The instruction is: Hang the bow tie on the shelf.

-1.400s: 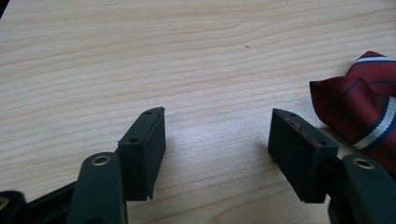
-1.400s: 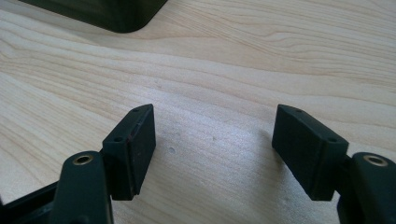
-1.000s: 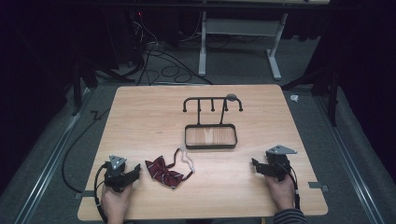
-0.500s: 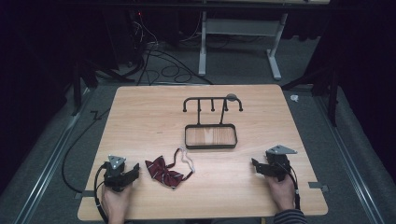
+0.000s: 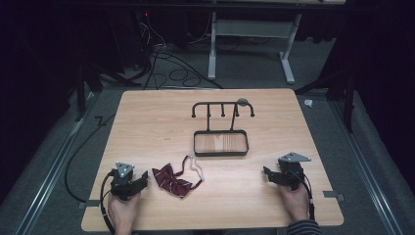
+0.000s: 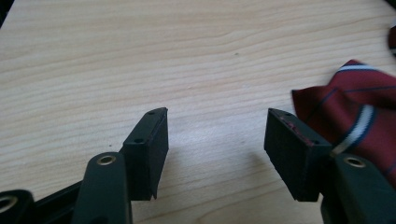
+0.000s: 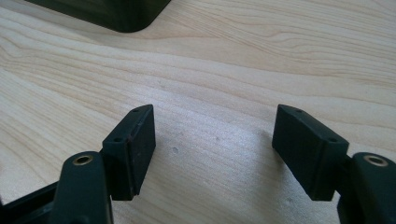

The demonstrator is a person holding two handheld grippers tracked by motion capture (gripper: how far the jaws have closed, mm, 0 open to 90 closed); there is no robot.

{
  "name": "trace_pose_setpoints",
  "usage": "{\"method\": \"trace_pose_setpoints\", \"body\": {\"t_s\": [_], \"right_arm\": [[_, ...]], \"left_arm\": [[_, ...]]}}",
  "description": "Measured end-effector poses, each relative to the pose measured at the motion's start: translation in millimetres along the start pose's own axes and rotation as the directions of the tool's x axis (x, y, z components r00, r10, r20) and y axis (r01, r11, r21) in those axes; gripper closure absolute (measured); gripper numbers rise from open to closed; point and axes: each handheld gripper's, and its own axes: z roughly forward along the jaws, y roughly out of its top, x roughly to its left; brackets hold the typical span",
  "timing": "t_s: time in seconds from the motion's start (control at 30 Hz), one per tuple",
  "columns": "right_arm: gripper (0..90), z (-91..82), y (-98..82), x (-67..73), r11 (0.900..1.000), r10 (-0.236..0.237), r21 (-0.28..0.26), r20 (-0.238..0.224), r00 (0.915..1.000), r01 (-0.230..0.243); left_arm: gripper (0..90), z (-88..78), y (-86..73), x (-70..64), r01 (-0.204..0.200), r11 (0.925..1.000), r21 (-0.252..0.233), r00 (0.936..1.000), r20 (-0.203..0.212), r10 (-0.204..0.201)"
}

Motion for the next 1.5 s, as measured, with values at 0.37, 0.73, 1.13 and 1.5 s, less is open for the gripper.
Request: {"method": "trace_pose_setpoints", "body": {"t_s": [0.37,0.73,1.13,1.5], "right_arm": [[31.3,-0.2,-0.1,0.2,1.000,-0.001,0.002,0.001,1.0000,0.001],[31.3,-0.2,-0.2,0.2,1.000,0.001,0.000,0.000,1.0000,-0.001],[31.0,-0.4,-0.3,0.1,1.000,0.001,0.001,-0.003,1.0000,-0.001],[31.0,-0.4,-0.3,0.3,1.000,-0.001,0.001,-0.001,1.0000,0.001]], "left_arm": [[44.6,-16.9,12.3,-3.9,0.019,0.9987,-0.047,0.9981,0.059,-0.017],[48.4,-27.0,28.1,-24.3,-0.062,0.9963,-0.059,0.9909,0.116,0.068],[51.9,-12.9,42.4,-56.7,-0.110,0.9931,-0.039,0.9654,0.233,0.116],[52.3,12.1,51.3,-82.9,-0.204,0.9789,0.010,0.9366,0.293,0.192]]}}
